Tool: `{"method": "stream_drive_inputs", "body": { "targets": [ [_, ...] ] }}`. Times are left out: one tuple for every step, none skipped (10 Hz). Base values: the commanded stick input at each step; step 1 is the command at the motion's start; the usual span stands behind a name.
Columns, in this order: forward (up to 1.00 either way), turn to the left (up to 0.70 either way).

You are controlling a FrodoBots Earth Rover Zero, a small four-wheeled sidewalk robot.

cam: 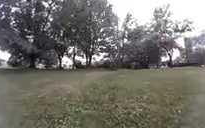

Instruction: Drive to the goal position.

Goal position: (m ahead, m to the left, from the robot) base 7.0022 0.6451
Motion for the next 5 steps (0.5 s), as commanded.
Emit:
{"method": "stream_drive_inputs", "body": {
  "targets": [
    [0.50, 0.00],
    [0.50, 0.00],
    [0.50, 0.00],
    [0.50, 0.00],
    [0.50, 0.00]
  ]
}}
